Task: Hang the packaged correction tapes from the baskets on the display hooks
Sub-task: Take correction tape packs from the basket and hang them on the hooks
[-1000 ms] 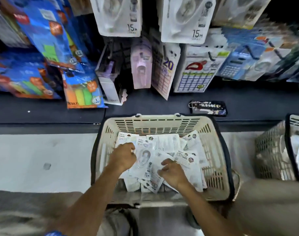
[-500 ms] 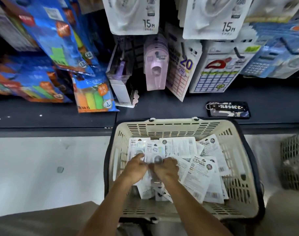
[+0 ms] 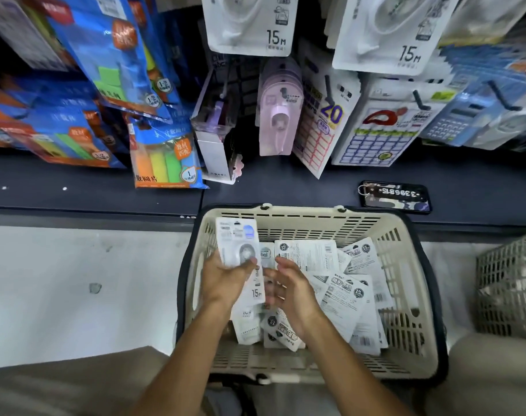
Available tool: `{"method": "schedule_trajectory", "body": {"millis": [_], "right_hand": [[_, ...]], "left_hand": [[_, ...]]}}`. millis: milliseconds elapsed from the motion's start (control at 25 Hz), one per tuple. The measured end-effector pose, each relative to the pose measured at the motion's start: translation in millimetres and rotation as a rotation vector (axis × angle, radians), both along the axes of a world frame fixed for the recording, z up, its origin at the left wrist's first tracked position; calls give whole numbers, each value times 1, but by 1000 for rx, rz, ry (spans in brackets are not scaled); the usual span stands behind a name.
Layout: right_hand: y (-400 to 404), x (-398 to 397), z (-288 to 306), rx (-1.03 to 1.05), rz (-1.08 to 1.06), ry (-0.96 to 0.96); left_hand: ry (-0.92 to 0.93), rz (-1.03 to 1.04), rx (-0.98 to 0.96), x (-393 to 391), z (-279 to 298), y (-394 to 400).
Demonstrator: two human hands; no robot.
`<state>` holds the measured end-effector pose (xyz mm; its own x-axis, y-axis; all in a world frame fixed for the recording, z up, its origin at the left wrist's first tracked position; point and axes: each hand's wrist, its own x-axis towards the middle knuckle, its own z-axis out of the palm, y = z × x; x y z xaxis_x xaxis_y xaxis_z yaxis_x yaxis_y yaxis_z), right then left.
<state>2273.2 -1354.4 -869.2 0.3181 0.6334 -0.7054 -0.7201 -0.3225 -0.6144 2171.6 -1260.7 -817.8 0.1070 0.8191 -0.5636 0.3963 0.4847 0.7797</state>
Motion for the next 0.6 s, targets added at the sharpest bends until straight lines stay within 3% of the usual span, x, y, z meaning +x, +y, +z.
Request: {"method": "schedule_trajectory", "body": {"millis": [120,240,440,600], "right_hand": [[21,-19,-22,-352,320,-281],[42,-37,-36,-458,495,-564],[24,-16,-35,-457,362,-600],[-12,12,-11,-207,65,-337]], "left_hand": [[194,71,257,-10,11,9],[229,31,295,-19,10,12],[283,-101,274,-19,6,10],[301,-162,303,-14,4,5]]}}
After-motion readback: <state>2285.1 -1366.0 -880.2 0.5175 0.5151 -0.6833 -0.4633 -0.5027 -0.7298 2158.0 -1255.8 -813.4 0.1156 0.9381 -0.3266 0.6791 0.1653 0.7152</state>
